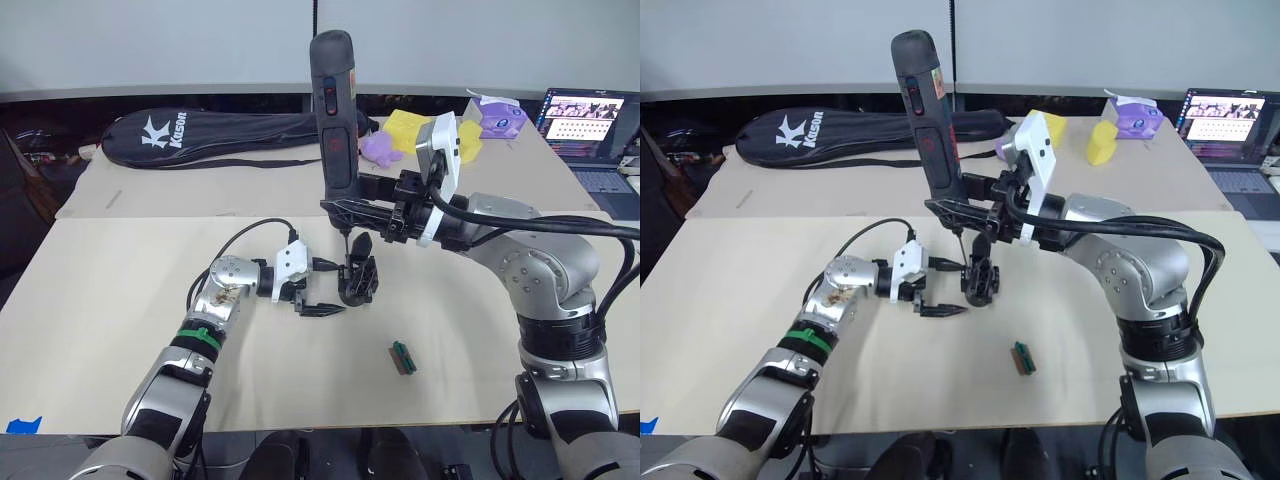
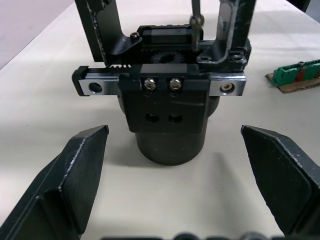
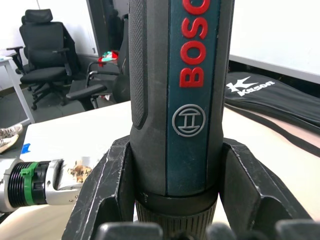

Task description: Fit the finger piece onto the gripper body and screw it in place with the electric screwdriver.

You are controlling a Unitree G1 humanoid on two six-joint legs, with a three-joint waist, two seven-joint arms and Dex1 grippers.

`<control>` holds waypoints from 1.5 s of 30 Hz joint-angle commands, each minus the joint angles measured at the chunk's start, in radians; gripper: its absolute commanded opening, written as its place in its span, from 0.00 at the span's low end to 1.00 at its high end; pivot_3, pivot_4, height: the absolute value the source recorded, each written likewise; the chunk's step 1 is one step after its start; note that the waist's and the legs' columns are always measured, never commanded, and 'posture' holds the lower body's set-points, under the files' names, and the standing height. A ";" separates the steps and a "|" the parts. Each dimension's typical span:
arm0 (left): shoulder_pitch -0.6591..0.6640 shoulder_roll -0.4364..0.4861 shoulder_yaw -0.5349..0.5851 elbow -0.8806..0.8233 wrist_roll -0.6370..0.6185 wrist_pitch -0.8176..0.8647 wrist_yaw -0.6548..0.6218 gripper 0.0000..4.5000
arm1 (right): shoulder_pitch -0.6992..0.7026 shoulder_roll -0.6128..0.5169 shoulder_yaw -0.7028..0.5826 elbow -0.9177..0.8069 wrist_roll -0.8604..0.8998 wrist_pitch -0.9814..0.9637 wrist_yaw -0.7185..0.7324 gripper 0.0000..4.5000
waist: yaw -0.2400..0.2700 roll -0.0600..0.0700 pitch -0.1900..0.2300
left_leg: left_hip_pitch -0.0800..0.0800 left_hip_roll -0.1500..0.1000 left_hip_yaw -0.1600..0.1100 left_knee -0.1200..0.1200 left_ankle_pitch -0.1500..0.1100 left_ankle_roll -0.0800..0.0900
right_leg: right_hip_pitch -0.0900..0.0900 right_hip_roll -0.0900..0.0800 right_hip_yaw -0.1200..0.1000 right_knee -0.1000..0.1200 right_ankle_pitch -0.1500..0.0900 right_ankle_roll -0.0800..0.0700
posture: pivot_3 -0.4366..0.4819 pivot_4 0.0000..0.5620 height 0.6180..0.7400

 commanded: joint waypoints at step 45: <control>-0.021 -0.017 0.008 -0.008 0.014 -0.035 -0.003 1.00 | -0.043 -0.003 -0.056 -0.052 0.000 0.012 0.018 0.42 | -0.001 0.000 0.000 | 0.000 0.000 0.000 0.000 0.000 0.000 | 0.000 0.000 0.000 0.000 0.000 0.000 | 0.48 0.27 0.86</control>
